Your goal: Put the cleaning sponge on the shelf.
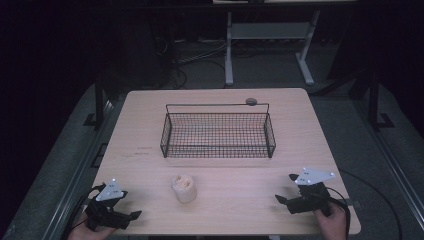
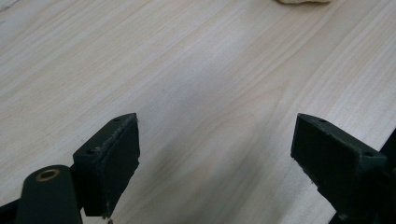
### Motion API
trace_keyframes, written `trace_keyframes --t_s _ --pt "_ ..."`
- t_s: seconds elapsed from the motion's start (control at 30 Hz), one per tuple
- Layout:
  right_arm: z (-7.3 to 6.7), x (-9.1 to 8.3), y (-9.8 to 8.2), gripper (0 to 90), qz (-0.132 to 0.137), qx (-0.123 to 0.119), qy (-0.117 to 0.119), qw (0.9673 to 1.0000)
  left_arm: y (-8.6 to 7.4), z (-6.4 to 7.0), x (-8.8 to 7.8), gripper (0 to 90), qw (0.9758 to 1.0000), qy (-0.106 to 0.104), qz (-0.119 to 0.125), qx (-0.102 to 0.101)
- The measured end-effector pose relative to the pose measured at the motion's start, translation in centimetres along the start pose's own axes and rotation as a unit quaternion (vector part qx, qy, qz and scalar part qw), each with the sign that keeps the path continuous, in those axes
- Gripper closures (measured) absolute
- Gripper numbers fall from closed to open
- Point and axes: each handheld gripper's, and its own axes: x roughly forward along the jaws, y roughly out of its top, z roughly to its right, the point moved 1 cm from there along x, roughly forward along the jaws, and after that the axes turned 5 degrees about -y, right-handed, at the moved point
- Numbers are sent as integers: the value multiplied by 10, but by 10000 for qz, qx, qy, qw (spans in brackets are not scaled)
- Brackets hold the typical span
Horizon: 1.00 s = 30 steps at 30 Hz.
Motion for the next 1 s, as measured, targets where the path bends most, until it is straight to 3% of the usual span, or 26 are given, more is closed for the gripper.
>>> trace_keyframes --t_s 0.33,0.6,0.7,0.8,1.0 --pt "-1 -2 1 135 87 -9 -24 10000 8 -5 -4 150 9999 -92 24 67" --pt "0 -2 0 135 63 21 -23 10000 20 -1 -5 150 9989 -197 -201 369" --pt "0 -2 0 135 80 35 -11 10000 22 1 -5 149 9986 -282 -255 376" --pt "-1 -1 1 135 69 -7 -6 10000 29 3 -6 149 9969 -343 -439 548" --pt "-1 -1 1 135 73 -27 4 10000 39 6 -7 150 9959 -399 -464 673"
